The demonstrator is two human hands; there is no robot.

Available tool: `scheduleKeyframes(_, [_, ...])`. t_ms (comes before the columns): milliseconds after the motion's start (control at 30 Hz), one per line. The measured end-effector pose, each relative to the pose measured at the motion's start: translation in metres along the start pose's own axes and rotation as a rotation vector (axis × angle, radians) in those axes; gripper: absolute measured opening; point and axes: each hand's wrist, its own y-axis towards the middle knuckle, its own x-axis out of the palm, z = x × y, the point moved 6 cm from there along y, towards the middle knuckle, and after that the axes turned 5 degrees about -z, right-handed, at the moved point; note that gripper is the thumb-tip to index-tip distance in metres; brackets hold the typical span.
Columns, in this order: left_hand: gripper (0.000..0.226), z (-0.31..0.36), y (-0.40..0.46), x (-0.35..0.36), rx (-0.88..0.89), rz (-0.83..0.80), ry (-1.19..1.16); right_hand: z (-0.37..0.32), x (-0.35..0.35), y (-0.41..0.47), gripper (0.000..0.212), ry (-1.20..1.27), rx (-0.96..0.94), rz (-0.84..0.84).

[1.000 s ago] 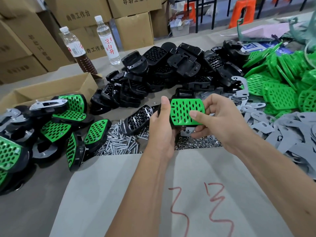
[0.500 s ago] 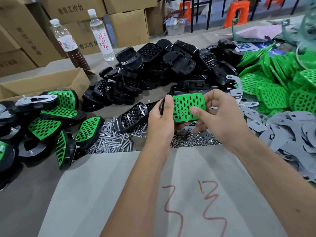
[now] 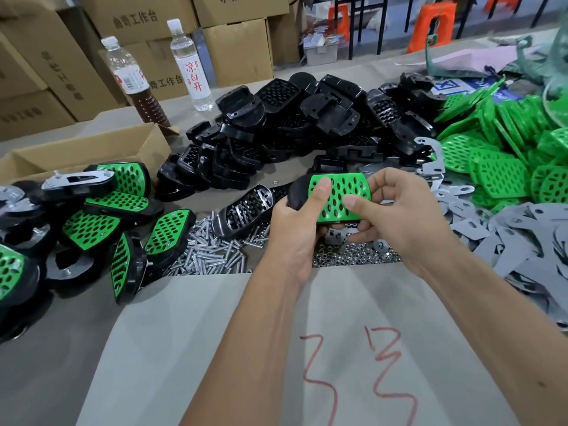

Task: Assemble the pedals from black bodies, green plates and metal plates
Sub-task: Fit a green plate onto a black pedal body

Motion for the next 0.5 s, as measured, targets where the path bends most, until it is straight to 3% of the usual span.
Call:
scheduleKeyframes(67, [0.013, 0.000, 0.000, -0.002, -0.007, -0.005, -0.019, 0.001, -0.002, 0.000, 0.034, -0.009, 0.006, 0.020])
scheduleKeyframes(200, [0.014, 0.003, -0.002, -0.002, 0.001, -0.030, -0.067, 0.008, -0.008, 0.002, 0.059, 0.073, 0.112, 0.000])
scheduleKeyframes(333, [0.010, 0.002, -0.003, -0.002, -0.011, -0.058, -0.127, 0.003, 0.001, -0.001, 0.032, 0.055, 0.048, -0.167])
scheduleKeyframes(500, [0.021, -0.001, 0.000, -0.005, -0.028, -0.022, -0.169, -0.005, 0.000, -0.001, 0.037, 0.207, -0.004, -0.185])
